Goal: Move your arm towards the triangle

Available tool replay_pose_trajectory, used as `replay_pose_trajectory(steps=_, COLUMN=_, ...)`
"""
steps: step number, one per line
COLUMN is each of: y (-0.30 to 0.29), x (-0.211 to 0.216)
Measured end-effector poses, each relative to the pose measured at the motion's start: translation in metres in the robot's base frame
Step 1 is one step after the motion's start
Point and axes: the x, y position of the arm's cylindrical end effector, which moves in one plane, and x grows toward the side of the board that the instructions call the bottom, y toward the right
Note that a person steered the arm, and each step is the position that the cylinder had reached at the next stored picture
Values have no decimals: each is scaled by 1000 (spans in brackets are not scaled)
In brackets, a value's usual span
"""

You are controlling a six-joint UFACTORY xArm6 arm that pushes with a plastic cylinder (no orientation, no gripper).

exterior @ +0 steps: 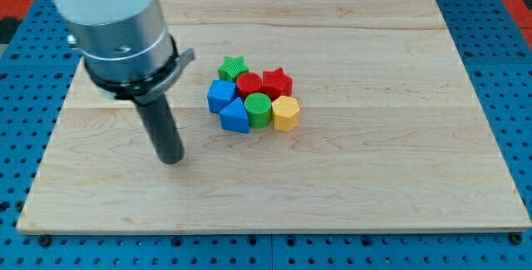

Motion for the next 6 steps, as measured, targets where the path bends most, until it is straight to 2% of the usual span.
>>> replay_pose_trajectory(steps=4, y=32, x=-46)
replay_pose_trajectory(steps=6, y=32, x=-35)
